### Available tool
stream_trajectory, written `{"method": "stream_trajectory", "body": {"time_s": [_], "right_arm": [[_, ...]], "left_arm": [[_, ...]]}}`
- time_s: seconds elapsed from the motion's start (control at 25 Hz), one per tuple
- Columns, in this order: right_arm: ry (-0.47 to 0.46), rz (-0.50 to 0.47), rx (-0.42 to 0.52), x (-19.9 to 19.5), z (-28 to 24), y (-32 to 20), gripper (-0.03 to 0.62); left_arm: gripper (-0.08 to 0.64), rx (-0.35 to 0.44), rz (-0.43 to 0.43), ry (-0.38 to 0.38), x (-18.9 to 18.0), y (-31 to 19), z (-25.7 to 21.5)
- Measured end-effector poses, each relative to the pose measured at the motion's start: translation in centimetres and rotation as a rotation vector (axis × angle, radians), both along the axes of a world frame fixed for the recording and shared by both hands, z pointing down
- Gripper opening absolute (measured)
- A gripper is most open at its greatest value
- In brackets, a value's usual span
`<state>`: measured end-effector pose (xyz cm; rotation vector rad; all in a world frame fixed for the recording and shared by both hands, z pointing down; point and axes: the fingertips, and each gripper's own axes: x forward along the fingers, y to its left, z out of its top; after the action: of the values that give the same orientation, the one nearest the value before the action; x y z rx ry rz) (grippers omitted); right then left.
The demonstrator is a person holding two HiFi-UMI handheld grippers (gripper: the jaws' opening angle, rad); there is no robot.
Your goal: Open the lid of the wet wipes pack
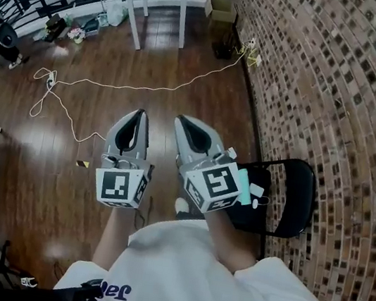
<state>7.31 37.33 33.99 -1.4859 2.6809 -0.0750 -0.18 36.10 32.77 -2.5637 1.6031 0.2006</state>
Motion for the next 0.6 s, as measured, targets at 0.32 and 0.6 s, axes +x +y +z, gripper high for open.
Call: {"method": "stream_trajectory", "body": {"time_s": [0.32,0.6], "right_arm": [[-0.005,-0.079,-0.062,-0.6,1.9,-12.5,-0.008],[0.029,-0.134,-0.084,-6.9,4.8,-24.7,-0.008]], "left_arm": [[0.017,-0.054,-0.093,-0.028,-1.2,-10.8,1.5],[0.017,-0.055,-0.101,-0.003,-6.0,-23.7,3.2]]}}
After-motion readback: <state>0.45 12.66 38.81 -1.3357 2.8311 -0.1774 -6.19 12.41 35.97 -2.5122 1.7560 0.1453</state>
